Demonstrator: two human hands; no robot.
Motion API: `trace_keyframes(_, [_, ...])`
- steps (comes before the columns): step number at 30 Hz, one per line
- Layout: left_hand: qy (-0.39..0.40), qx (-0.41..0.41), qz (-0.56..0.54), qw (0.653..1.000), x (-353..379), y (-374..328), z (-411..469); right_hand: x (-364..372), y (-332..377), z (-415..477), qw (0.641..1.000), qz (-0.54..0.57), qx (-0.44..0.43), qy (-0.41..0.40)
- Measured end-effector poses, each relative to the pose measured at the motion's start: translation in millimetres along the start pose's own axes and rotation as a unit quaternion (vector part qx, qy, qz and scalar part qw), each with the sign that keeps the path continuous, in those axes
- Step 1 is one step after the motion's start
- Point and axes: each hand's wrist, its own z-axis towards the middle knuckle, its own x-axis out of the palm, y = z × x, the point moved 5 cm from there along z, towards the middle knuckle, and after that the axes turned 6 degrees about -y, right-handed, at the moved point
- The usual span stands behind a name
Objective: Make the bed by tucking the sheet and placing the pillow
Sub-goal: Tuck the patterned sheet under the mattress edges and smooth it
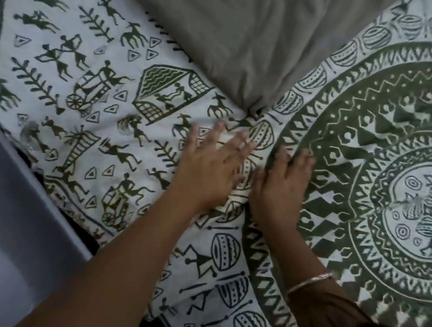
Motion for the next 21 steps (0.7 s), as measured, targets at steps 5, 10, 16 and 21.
trace_keyframes(5, [0.009,-0.096,0.048,0.994,-3.7,23.6,7.0,10.3,31.3,14.7,0.986,-0.014,-0.143,0.085])
trace_keyframes(10, [-0.053,-0.024,-0.022,0.998,-27.3,-37.3,20.7,-21.6,-0.6,32.1,0.992,0.049,-0.095,-0.061])
trace_keyframes(16, [0.040,0.073,-0.002,0.997,2.0,-72.8,60.2,-24.7,-72.2,27.5,0.995,0.010,0.089,-0.047])
trace_keyframes(21, [0.045,0.009,0.007,0.999,1.9,-31.8,72.7,-11.1,-47.5,50.8,0.999,-0.038,0.028,0.027])
